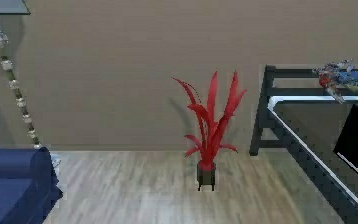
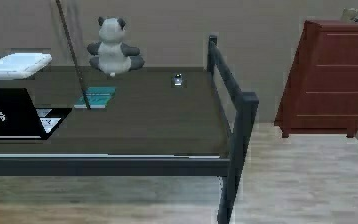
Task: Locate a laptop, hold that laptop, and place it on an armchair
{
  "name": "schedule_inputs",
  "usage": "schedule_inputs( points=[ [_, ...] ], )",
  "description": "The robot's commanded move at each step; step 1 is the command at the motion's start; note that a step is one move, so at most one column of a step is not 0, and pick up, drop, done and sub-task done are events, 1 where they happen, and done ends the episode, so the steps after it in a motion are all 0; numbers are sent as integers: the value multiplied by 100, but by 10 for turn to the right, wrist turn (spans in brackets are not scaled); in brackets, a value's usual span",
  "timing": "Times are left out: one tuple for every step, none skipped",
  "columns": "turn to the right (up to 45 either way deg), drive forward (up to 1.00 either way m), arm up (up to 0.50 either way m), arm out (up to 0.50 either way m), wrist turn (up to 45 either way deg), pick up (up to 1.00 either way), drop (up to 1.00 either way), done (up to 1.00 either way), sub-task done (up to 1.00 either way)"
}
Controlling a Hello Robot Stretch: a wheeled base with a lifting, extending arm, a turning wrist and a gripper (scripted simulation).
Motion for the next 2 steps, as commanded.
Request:
schedule_inputs(
  points=[
    [-360,0,0,0,0,0,0,0,0],
    [450,0,0,0,0,0,0,0,0]
  ],
)
